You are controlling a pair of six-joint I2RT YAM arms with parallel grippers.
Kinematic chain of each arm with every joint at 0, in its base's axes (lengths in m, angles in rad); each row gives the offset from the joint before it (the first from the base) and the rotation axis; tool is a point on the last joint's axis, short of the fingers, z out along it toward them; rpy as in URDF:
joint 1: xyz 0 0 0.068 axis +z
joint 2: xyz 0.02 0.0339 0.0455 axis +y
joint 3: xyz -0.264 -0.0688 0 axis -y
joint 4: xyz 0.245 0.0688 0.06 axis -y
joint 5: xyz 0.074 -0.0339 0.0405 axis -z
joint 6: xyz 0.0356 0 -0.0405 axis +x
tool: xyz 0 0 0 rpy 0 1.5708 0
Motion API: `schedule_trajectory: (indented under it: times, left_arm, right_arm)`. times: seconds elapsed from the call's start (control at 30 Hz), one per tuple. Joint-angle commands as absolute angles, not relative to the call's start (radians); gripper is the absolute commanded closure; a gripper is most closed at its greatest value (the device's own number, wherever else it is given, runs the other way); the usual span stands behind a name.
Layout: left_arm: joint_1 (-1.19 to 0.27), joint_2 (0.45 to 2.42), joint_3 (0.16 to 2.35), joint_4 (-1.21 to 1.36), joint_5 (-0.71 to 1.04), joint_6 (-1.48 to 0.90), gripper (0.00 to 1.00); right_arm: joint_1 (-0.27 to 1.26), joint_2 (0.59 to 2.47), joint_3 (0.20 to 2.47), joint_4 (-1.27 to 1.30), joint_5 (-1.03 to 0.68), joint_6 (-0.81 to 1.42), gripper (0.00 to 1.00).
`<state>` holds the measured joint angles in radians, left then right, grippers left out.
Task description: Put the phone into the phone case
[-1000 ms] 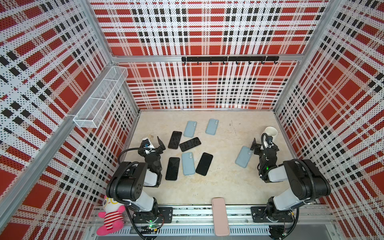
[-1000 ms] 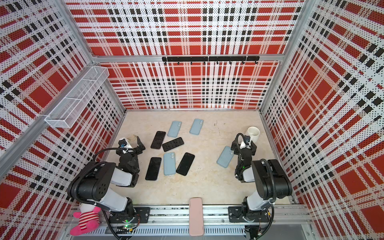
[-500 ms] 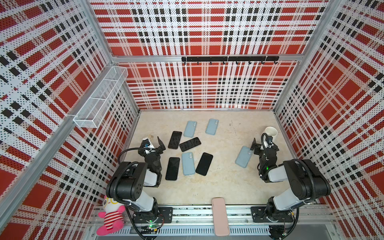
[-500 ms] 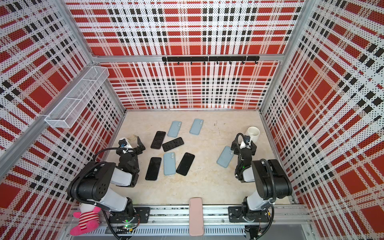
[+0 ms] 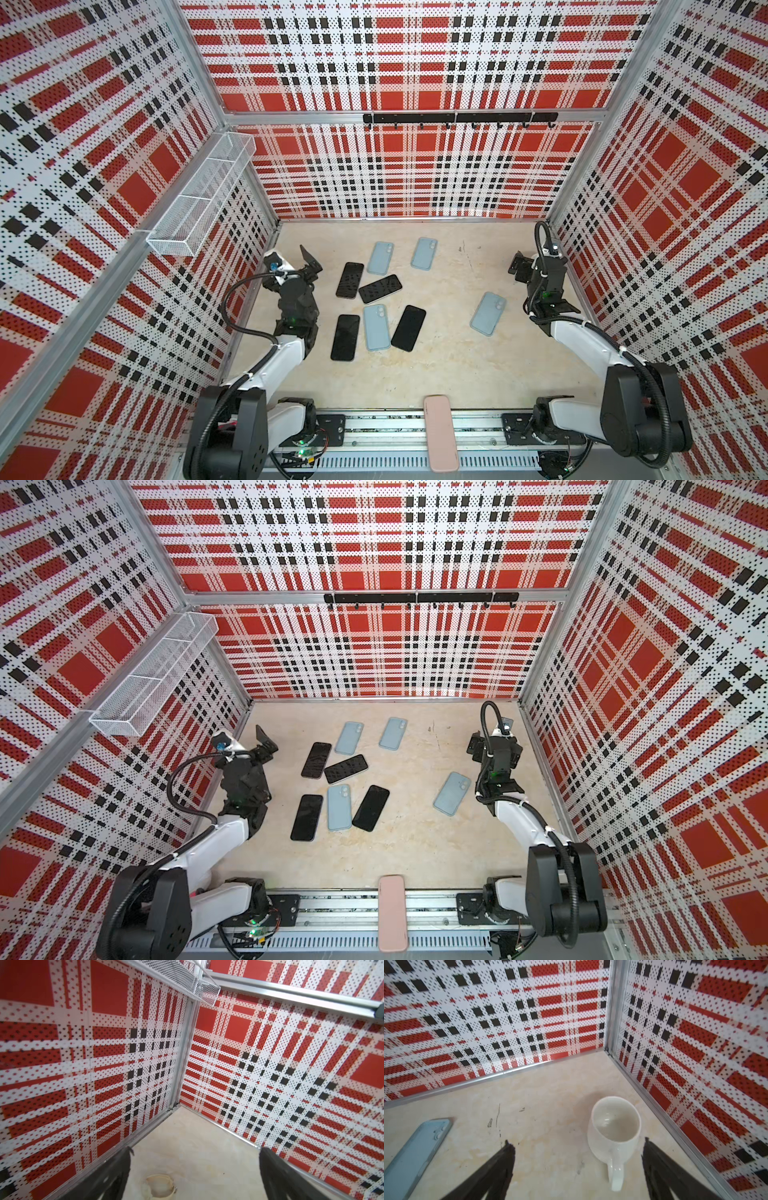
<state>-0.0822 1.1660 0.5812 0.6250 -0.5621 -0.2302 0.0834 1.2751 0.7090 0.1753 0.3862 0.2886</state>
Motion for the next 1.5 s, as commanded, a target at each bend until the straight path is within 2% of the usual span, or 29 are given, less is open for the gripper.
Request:
schedule_trajectory:
  times: [0.0,0.07,0.27,0.43,0.67,0.87,1.07,1.27,1.47]
  left_arm:
    - [-0.109,1.173,0.729,0.134,-0.541,-0.312,0.02]
    - [-0.148,1.179,0.799,0.04,-0.506,-0.283,0.02]
    - [-0.18,1.294,0.961,-0.107,-0.31,-0.197,0.02]
    - [-0.196,1.323,0.937,-0.103,-0.24,-0.195,0.02]
    - [-0.214,1.348,0.952,-0.158,-0.34,-0.145,0.02]
    - [-0.23,1.342,0.957,-0.165,-0.346,-0.128,0.02]
    - [-0.255,1.342,0.966,-0.183,-0.404,-0.105,0.02]
    - [-0.329,1.323,0.959,-0.191,-0.477,-0.064,0.02]
    - [-0.342,1.336,0.973,-0.227,-0.528,-0.067,0.02]
  right_arm:
    - [0.143,1.272,0.761,-0.266,0.431,0.432,0.09]
    - [0.202,1.283,0.791,-0.366,0.453,0.463,0.14]
    - [0.271,1.444,0.902,-0.524,0.327,0.506,0.31]
    - [0.36,1.544,0.955,-0.548,0.321,0.594,0.43]
    - [0.397,1.665,0.984,-0.532,0.275,0.641,0.62]
    - [0.407,1.726,1.01,-0.533,0.262,0.644,0.74]
    - [0.411,1.768,1.027,-0.515,0.246,0.616,0.76]
    - [0.432,1.738,1.042,-0.545,0.256,0.636,0.71]
    - [0.436,1.711,1.049,-0.552,0.268,0.656,0.71]
